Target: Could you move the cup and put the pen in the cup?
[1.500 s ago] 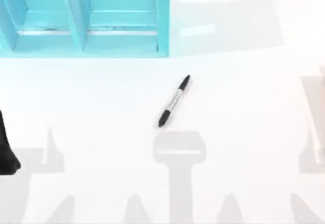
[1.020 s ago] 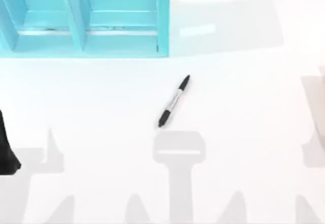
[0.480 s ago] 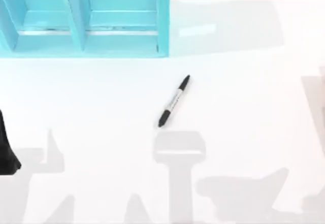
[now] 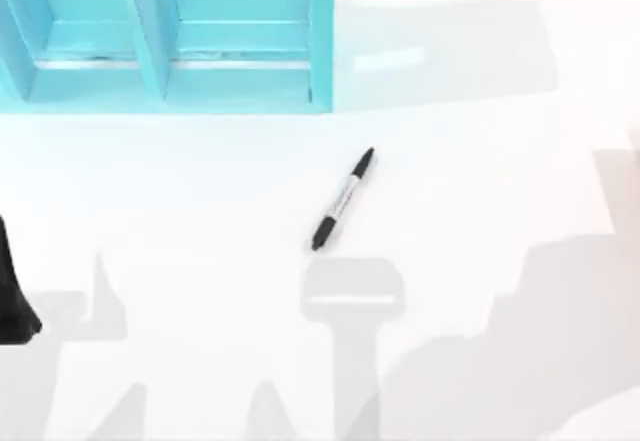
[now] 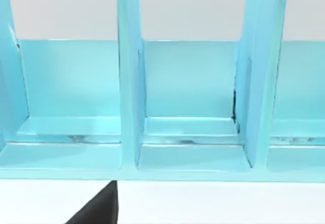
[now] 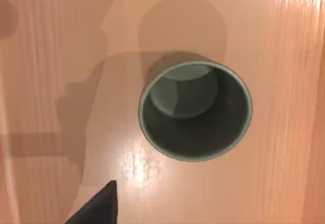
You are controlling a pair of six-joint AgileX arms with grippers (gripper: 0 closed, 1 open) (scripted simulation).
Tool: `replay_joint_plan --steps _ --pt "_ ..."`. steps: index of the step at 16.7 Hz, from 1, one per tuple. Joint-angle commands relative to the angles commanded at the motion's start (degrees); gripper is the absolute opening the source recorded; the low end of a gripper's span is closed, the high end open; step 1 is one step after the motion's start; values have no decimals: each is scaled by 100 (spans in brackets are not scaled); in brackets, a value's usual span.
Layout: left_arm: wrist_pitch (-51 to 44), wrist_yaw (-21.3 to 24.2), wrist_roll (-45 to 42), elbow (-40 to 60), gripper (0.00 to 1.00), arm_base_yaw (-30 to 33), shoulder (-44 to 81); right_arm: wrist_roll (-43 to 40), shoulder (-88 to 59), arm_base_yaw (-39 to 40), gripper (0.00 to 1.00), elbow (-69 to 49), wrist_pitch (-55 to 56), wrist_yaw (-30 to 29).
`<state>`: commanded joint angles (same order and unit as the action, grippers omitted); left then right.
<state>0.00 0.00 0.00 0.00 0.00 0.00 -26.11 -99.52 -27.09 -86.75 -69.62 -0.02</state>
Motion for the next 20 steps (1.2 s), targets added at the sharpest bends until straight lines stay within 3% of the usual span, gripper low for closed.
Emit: replay_joint_plan --steps 4,10,20 --pt "0 0 0 0 100 0 0 -225 -842 -224 100 -712 -587 5" --pt "0 0 0 0 100 0 0 -232 -891 -213 100 -726 -599 4" --pt "0 0 0 0 100 0 0 -212 -1296 -215 100 866 1405 4"
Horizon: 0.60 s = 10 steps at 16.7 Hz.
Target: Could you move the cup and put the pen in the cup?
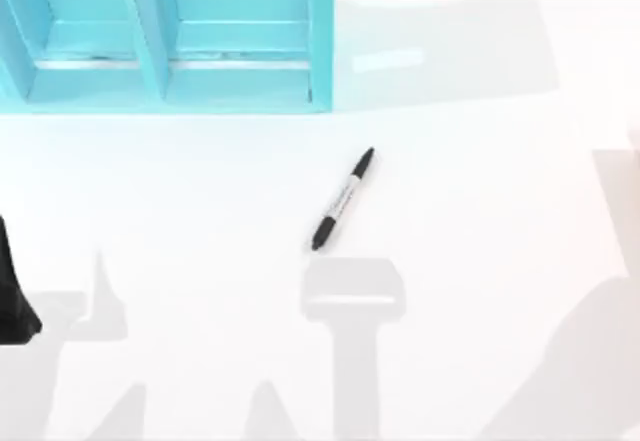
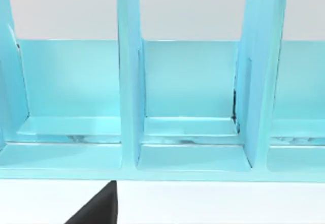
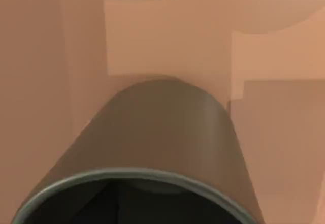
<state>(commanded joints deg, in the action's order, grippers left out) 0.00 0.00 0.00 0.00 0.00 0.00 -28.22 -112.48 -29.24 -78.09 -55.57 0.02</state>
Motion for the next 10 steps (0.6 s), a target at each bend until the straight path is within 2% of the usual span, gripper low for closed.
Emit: replay_joint_plan --steps 5,10 --pt "0 0 0 0 100 0 0 -2 -30 -4 100 110 126 -1" --pt "0 0 0 0 100 0 0 -2 -30 -4 62 110 126 -1"
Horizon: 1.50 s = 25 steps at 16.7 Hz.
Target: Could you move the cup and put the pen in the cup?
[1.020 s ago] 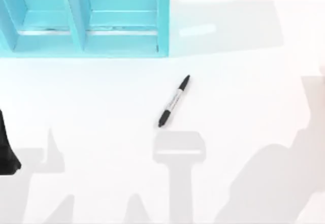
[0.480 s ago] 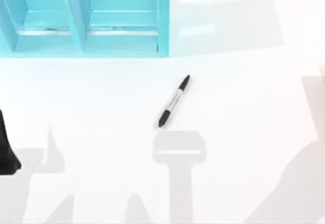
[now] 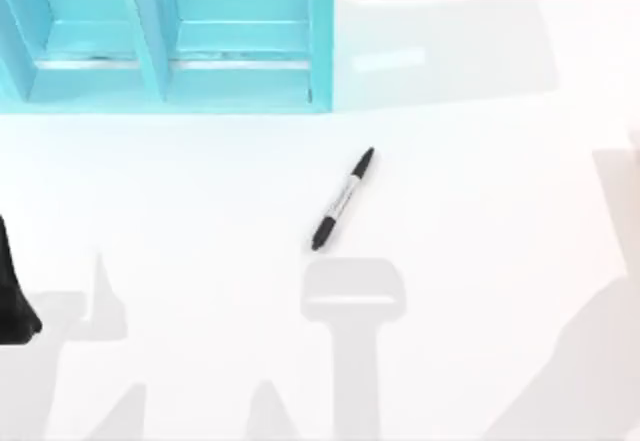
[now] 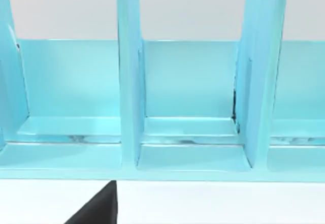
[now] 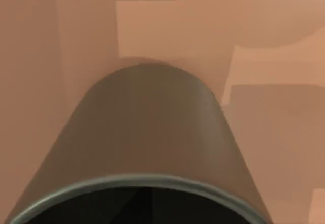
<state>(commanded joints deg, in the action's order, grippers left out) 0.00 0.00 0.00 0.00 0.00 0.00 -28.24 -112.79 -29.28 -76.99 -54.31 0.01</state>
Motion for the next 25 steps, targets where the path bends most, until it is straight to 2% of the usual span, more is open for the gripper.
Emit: replay_joint_plan --steps 8,19,22,25 --pt "0 0 0 0 100 0 0 0 0 0 2 0 0 0" --pt "0 0 0 0 100 0 0 91 70 89 0 -79 -87 -1" --pt "0 0 0 0 100 0 0 593 357 593 0 -526 -653 -1" --pt "0 0 0 0 100 0 0 1275 633 1283 0 -945 -1714 3"
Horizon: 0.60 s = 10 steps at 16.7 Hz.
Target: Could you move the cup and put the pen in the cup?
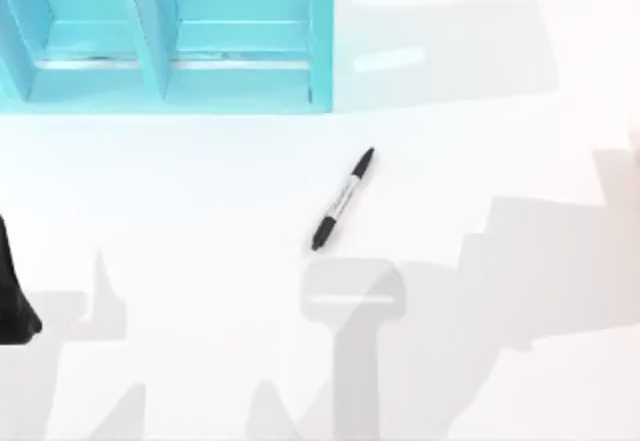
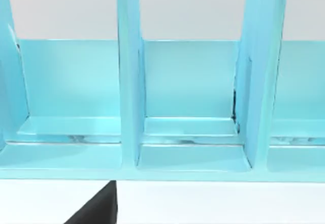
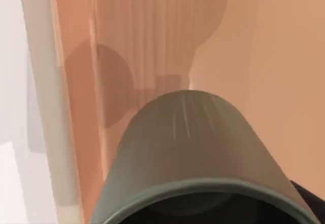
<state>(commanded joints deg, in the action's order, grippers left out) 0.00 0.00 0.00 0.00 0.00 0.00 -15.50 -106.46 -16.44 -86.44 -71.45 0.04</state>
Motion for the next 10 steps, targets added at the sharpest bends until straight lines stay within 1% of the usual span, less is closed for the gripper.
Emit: replay_joint_plan --steps 3,5,10 --pt "0 0 0 0 100 0 0 727 365 735 0 -457 -941 2" --pt "0 0 0 0 100 0 0 1044 611 1053 0 -741 -1270 4" --pt "0 0 0 0 100 0 0 1131 658 1112 0 -800 -1344 20"
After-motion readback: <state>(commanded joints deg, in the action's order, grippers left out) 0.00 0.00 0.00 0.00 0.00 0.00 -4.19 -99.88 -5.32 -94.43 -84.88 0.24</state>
